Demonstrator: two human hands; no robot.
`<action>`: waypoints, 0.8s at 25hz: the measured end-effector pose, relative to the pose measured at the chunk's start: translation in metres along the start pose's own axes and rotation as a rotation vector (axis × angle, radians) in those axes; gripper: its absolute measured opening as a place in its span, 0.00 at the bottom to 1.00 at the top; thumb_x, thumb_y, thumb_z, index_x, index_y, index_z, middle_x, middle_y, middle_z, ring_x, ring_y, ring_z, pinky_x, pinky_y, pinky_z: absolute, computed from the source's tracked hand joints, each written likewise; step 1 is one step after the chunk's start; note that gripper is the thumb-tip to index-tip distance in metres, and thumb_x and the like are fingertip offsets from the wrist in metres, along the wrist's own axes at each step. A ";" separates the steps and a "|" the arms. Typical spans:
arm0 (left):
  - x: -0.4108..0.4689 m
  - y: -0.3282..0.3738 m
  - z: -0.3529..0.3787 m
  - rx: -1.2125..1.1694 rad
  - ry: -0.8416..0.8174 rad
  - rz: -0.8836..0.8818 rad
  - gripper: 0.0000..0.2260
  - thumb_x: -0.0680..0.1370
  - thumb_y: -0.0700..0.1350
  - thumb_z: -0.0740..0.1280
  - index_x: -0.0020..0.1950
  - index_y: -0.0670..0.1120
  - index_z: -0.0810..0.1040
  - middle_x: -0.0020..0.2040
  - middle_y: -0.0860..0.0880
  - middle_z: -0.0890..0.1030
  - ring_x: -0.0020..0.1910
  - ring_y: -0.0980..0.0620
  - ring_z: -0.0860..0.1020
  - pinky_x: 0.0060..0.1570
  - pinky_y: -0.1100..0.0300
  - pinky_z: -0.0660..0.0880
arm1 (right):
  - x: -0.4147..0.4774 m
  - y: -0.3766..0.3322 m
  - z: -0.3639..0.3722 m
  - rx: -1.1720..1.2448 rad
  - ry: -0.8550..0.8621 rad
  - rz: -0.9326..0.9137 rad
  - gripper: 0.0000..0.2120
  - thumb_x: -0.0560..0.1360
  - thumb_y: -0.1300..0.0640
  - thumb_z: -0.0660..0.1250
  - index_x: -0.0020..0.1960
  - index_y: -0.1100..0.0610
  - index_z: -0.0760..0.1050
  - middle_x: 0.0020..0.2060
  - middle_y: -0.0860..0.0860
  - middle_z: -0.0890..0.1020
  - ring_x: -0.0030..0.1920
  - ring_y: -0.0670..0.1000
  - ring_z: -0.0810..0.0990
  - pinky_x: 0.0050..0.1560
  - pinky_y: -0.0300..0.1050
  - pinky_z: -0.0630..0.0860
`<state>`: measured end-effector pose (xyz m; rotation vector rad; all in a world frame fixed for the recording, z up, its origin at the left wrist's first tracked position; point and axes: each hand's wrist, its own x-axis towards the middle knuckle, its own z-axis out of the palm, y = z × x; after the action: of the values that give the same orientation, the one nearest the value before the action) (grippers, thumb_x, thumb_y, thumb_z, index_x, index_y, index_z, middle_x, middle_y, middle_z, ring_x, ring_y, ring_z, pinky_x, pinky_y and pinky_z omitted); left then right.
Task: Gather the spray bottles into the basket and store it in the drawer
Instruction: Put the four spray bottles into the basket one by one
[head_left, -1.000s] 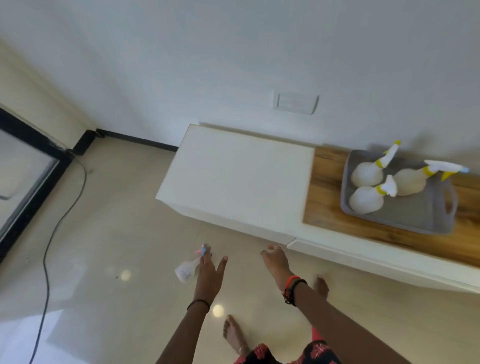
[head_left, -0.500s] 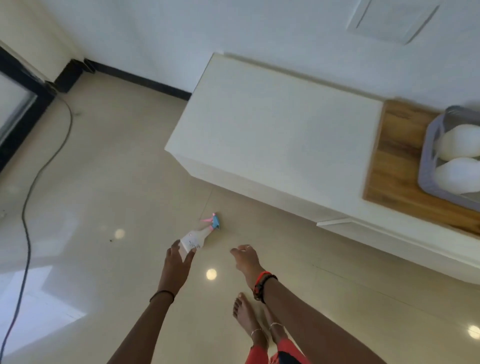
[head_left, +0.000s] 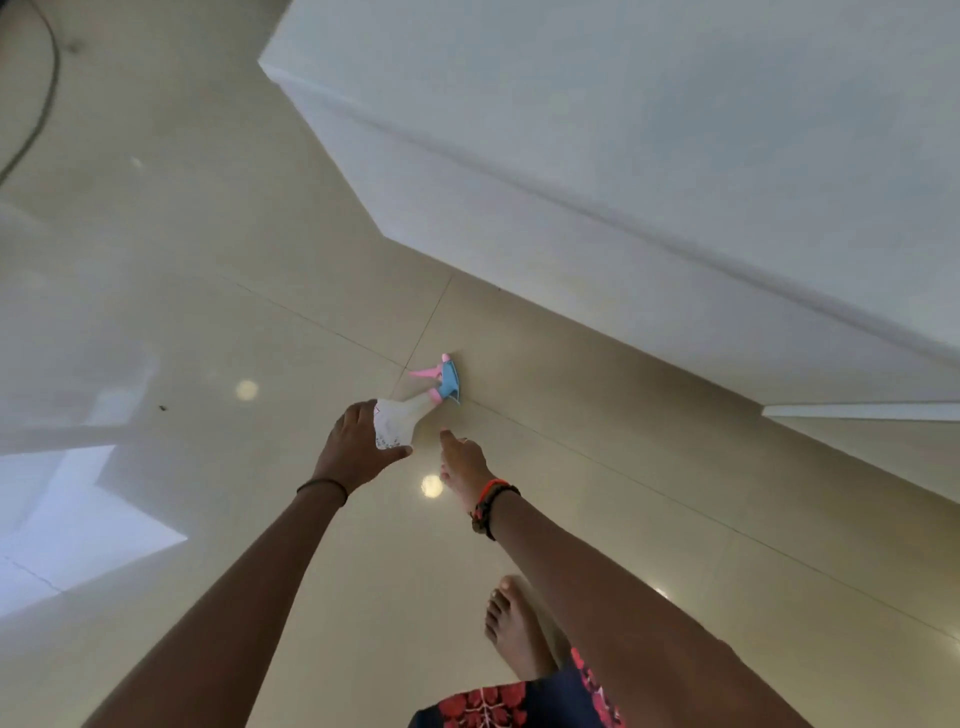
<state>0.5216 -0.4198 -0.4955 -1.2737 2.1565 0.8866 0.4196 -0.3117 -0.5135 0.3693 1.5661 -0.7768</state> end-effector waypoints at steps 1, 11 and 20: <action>0.015 -0.006 0.008 0.046 -0.021 0.012 0.40 0.67 0.52 0.77 0.72 0.40 0.64 0.69 0.40 0.69 0.70 0.42 0.67 0.68 0.51 0.66 | 0.019 0.001 0.007 0.000 -0.009 0.004 0.19 0.81 0.50 0.54 0.32 0.53 0.58 0.30 0.49 0.62 0.30 0.45 0.59 0.33 0.39 0.58; 0.086 -0.042 0.038 0.193 -0.148 -0.030 0.47 0.63 0.55 0.78 0.74 0.43 0.57 0.70 0.40 0.67 0.68 0.40 0.68 0.63 0.47 0.70 | 0.100 0.004 0.035 0.112 -0.166 0.119 0.10 0.79 0.61 0.52 0.55 0.55 0.70 0.49 0.53 0.71 0.45 0.52 0.71 0.50 0.43 0.72; 0.023 -0.015 0.028 -0.079 -0.021 -0.018 0.42 0.62 0.50 0.80 0.70 0.42 0.64 0.65 0.41 0.71 0.63 0.42 0.70 0.60 0.48 0.73 | 0.029 0.001 0.005 0.225 -0.224 0.051 0.18 0.80 0.56 0.57 0.68 0.58 0.70 0.56 0.55 0.74 0.54 0.54 0.73 0.59 0.46 0.71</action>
<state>0.5269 -0.4180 -0.5342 -1.3137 2.1097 0.9827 0.4190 -0.3201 -0.5414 0.4681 1.2599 -0.9248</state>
